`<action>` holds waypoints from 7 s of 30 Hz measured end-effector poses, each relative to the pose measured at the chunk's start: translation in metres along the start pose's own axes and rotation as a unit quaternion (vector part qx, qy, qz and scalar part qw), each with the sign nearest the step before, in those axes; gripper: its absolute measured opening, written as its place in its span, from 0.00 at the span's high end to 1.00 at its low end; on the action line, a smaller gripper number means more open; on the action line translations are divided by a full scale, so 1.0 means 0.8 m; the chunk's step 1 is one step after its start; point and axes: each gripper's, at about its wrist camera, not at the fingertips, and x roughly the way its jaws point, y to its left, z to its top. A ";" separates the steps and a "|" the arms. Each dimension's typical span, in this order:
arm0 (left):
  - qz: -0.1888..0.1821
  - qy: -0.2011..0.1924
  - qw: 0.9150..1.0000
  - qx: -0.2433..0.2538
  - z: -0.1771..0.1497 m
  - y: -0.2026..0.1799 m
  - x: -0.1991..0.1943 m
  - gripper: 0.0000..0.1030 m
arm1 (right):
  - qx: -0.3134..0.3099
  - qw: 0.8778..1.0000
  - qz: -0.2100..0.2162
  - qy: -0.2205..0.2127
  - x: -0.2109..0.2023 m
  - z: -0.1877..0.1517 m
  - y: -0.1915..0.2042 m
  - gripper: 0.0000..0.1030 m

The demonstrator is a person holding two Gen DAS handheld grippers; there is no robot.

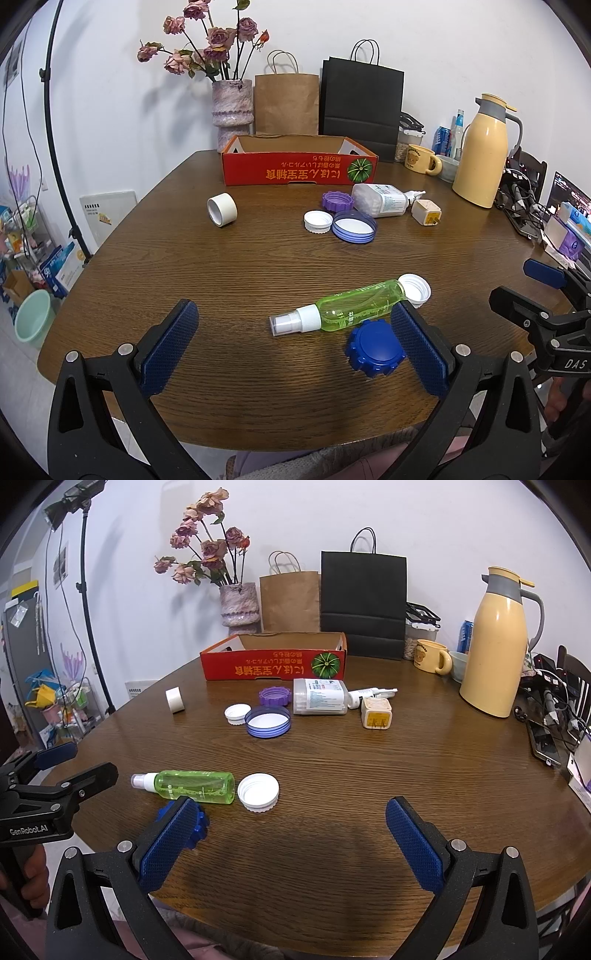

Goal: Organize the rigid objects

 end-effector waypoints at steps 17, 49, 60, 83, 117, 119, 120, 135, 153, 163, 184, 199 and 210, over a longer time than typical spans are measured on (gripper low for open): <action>-0.001 0.000 1.000 -0.002 0.001 0.003 -0.001 0.00 | 0.000 1.000 0.000 0.001 -0.001 0.001 0.001 0.00; 0.016 0.013 1.000 -0.022 -0.022 0.066 -0.009 0.00 | -0.042 0.996 0.041 0.061 0.043 -0.021 0.080 0.00; 0.012 0.028 0.998 -0.046 -0.036 0.094 -0.001 0.00 | -0.066 0.991 0.059 0.097 0.091 -0.031 0.118 0.00; 0.042 0.040 0.996 -0.065 -0.030 0.076 0.006 0.00 | -0.056 0.993 0.087 0.063 0.078 -0.027 0.099 0.43; -0.083 0.148 0.981 0.097 0.028 -0.027 0.159 0.49 | -0.035 0.996 0.045 0.069 0.093 0.002 -0.029 0.43; -0.079 0.145 0.982 0.091 0.031 -0.026 0.159 0.72 | -0.039 0.995 0.051 0.073 0.099 0.006 -0.030 0.43; -0.079 0.147 0.982 0.085 0.033 -0.026 0.160 0.73 | -0.041 0.995 0.052 0.073 0.101 0.007 -0.030 0.43; -0.050 0.119 0.992 0.004 0.060 0.004 0.156 0.73 | -0.083 0.991 0.077 0.072 0.129 0.050 -0.016 0.43; -0.020 0.060 0.997 -0.032 0.146 0.040 0.156 0.73 | -0.106 0.990 0.091 0.033 0.160 0.133 0.002 0.43; -0.011 0.037 0.998 -0.043 0.193 0.050 0.180 0.73 | -0.096 0.991 0.087 0.008 0.182 0.176 0.006 0.43; 0.012 -0.008 0.996 -0.083 0.281 0.072 0.255 0.73 | -0.047 0.996 0.067 -0.033 0.259 0.269 -0.008 0.43; 0.043 -0.037 0.992 -0.115 0.344 0.095 0.312 0.73 | -0.035 0.998 0.040 -0.027 0.337 0.328 -0.024 0.43; 0.072 -0.017 0.991 -0.114 0.368 0.109 0.378 0.73 | -0.044 0.999 0.026 0.012 0.417 0.344 -0.026 0.42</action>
